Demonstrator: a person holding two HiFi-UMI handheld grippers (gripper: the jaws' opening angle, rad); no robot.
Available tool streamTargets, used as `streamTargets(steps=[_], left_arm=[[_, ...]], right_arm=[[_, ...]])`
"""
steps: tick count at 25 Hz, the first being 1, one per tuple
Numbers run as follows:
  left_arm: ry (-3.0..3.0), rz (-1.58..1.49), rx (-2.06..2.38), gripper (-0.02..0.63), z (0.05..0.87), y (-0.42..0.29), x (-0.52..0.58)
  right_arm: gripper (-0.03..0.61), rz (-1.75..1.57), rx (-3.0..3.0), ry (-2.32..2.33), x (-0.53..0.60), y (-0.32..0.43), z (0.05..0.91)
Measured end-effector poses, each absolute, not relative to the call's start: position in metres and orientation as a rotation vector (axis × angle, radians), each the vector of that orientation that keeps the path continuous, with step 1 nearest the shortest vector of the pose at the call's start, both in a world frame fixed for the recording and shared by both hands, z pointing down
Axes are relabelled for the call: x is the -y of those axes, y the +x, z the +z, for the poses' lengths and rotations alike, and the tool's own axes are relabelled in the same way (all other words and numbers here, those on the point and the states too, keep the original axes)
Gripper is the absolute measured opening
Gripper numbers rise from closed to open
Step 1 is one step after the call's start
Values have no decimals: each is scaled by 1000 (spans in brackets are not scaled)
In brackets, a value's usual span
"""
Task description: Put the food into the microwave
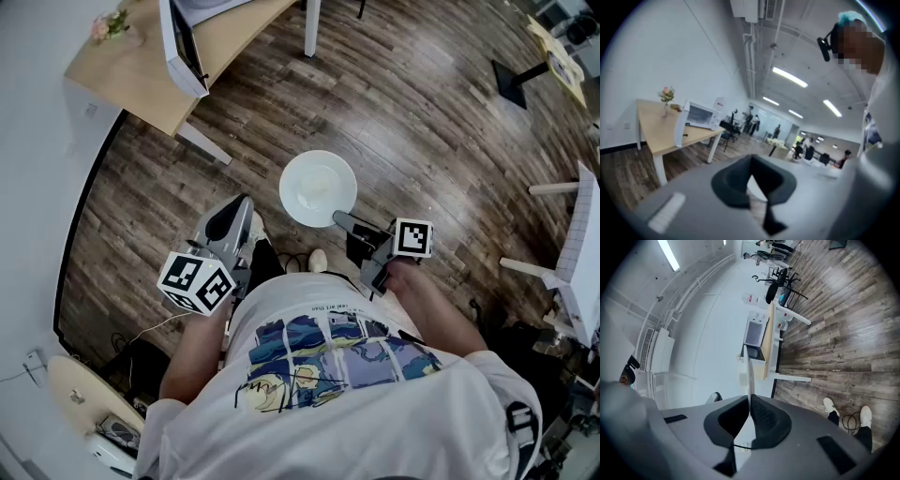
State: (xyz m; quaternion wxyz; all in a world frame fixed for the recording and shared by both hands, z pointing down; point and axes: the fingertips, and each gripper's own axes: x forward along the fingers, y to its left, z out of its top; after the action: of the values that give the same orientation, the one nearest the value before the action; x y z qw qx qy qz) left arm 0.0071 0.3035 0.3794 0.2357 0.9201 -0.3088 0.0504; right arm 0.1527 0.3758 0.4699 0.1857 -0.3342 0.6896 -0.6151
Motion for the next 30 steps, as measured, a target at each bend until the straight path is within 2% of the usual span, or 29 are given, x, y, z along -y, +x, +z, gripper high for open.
streamTargets(steps=[5,20,30], left_arm=[[2543,110,833,8,361,-11,-270],[2606,41,757,8,351,-127,-99],[2596,-9,831,8,341,-138,-34]], right_arm=[[15,-1736,-1919,-975,-348,137,462],[15,-1638,-1789,-1119,-160,77,456],[15,-1646,-1755,-1132,-78,90,460]])
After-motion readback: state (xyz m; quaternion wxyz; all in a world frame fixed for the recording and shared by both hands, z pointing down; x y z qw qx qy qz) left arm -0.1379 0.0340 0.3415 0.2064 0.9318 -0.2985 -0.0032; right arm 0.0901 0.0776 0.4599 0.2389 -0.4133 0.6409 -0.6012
